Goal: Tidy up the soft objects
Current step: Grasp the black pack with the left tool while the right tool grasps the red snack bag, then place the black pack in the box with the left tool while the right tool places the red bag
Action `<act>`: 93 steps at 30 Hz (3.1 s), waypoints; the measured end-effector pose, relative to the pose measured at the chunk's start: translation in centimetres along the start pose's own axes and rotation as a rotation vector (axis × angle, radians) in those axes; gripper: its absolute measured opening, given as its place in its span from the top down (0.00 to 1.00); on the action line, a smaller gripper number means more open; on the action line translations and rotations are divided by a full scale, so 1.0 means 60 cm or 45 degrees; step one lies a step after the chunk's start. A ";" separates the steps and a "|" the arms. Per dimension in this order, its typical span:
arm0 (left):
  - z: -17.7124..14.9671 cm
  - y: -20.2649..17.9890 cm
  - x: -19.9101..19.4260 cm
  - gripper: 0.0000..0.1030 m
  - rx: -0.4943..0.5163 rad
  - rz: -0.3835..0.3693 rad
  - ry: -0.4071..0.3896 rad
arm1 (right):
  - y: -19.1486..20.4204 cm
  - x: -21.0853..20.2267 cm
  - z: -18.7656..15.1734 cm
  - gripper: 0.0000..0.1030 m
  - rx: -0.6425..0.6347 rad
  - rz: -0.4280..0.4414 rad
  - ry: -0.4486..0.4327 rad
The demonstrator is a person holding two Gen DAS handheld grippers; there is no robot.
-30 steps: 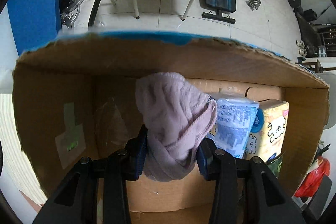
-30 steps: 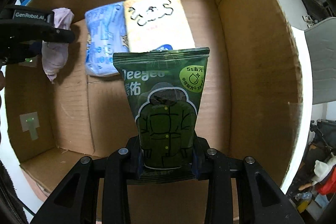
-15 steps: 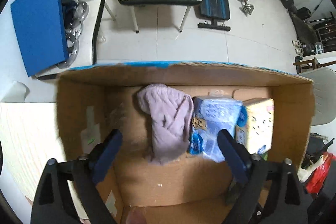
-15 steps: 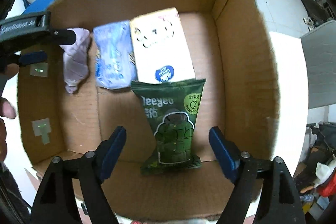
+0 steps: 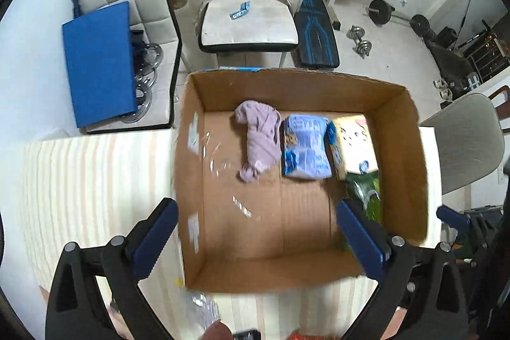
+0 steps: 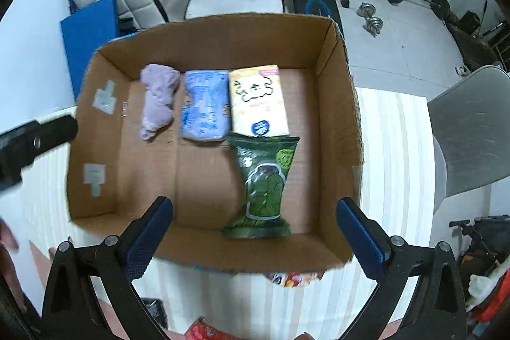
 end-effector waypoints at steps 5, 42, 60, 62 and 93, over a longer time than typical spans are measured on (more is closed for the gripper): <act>-0.092 0.030 -0.056 0.01 -0.111 0.014 0.005 | 0.032 -0.056 -0.058 0.00 -0.125 0.052 -0.051; -0.495 0.020 0.202 0.31 -0.109 0.239 0.550 | 0.050 0.148 -0.557 0.40 -0.402 0.033 0.532; -0.467 -0.020 0.220 0.48 -0.380 0.147 0.495 | 0.056 0.152 -0.549 0.44 -0.367 -0.043 0.477; -0.471 -0.067 0.220 0.48 -0.186 0.217 0.485 | 0.048 0.148 -0.556 0.44 -0.343 -0.051 0.471; -0.149 -0.123 -0.075 0.57 -0.043 -0.251 0.074 | 0.030 -0.172 -0.223 0.52 -0.071 0.358 0.036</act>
Point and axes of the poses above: each gripper's, at about its wrist camera, not at the fingertips, and x roughly the way its jaws point, y to its left, z to its top, the point moved 3 cm from there along x, roughly the way its jaws point, and after that the axes turned 2 degrees about -y, right-handed, at the moved point
